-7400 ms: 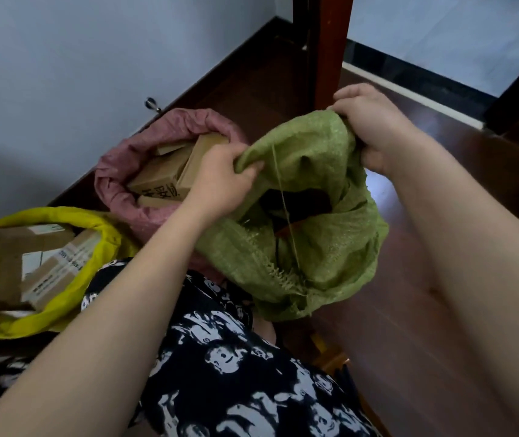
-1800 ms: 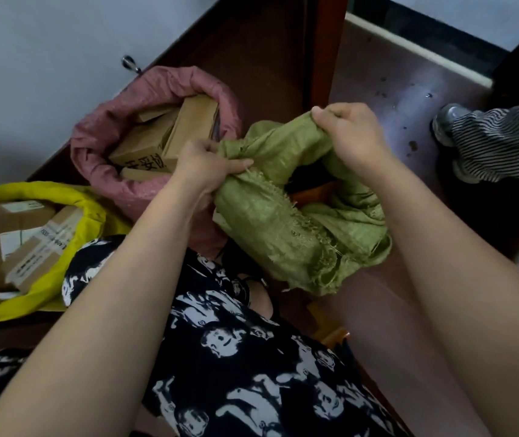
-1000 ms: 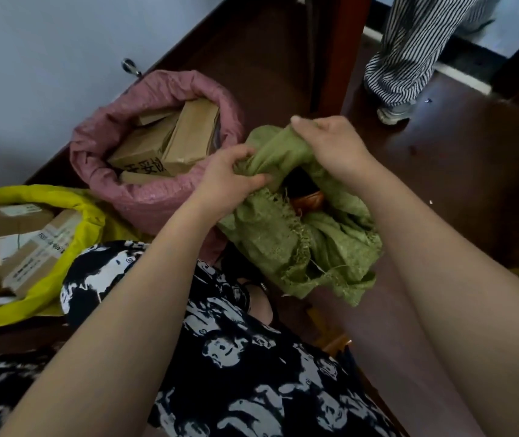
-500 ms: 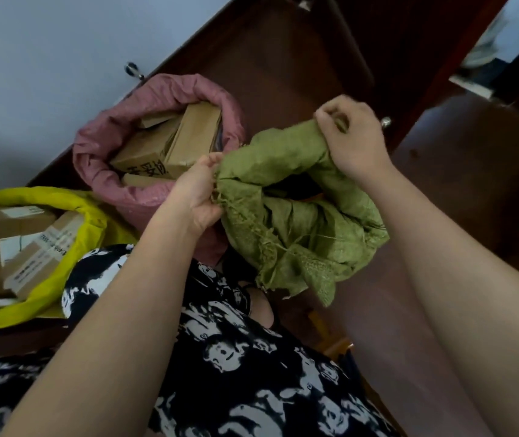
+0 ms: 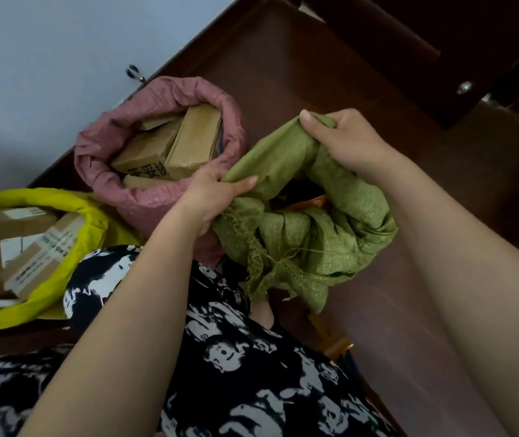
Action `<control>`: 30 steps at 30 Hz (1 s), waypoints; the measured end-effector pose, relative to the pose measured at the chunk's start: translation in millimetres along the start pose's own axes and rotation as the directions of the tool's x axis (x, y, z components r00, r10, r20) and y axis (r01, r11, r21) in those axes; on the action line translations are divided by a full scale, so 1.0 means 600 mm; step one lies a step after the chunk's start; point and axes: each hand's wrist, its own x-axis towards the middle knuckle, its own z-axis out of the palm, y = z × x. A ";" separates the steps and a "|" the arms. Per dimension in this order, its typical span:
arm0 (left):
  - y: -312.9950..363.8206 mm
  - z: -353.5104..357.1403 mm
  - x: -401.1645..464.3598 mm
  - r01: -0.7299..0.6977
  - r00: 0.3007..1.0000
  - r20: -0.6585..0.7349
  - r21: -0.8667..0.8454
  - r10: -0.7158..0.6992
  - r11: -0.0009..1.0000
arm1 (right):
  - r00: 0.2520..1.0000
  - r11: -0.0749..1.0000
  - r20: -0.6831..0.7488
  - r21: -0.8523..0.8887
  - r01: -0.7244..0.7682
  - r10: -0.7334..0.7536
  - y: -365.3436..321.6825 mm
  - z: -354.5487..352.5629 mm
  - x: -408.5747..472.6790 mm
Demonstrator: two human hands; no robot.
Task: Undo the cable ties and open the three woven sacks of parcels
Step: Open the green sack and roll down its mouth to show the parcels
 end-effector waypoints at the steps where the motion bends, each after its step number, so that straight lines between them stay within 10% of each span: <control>1: 0.000 -0.003 0.002 0.010 1.000 -0.019 0.034 -0.010 0.999 | 0.999 0.999 -0.021 0.033 -0.027 0.028 0.000 0.003 0.004; 6: 0.007 -0.004 -0.005 0.069 0.995 0.087 -0.212 -0.051 0.975 | 0.963 0.991 -0.241 0.077 -0.107 0.123 0.008 0.016 0.034; 12: 0.020 -0.011 0.001 0.155 0.987 0.113 -0.552 -0.111 0.819 | 0.858 0.849 -0.437 -0.528 -0.002 -0.270 0.010 0.021 0.036; 15: 0.023 -0.015 0.007 0.145 0.989 0.099 -0.621 -0.107 0.770 | 0.880 0.900 -0.274 -0.316 0.299 -0.388 -0.006 0.031 0.013; 17: 0.024 -0.012 0.010 0.126 0.992 0.099 -0.668 -0.080 0.733 | 0.977 0.959 0.091 -0.193 0.208 -0.194 -0.017 0.046 -0.006; 20: 0.021 -0.009 0.013 0.100 0.995 0.089 -0.726 -0.052 0.680 | 0.926 0.909 0.375 -0.402 0.114 0.049 -0.005 0.078 -0.021; 27: 0.016 -0.055 0.030 -0.034 0.999 -0.047 -0.916 -0.022 0.400 | 0.963 0.780 0.092 -0.568 0.261 -0.255 0.030 0.091 -0.028; 30: 0.013 -0.047 0.022 -0.053 0.993 -0.107 -0.811 -0.059 0.583 | 0.918 0.669 0.051 -0.670 0.323 -0.393 0.028 0.101 -0.041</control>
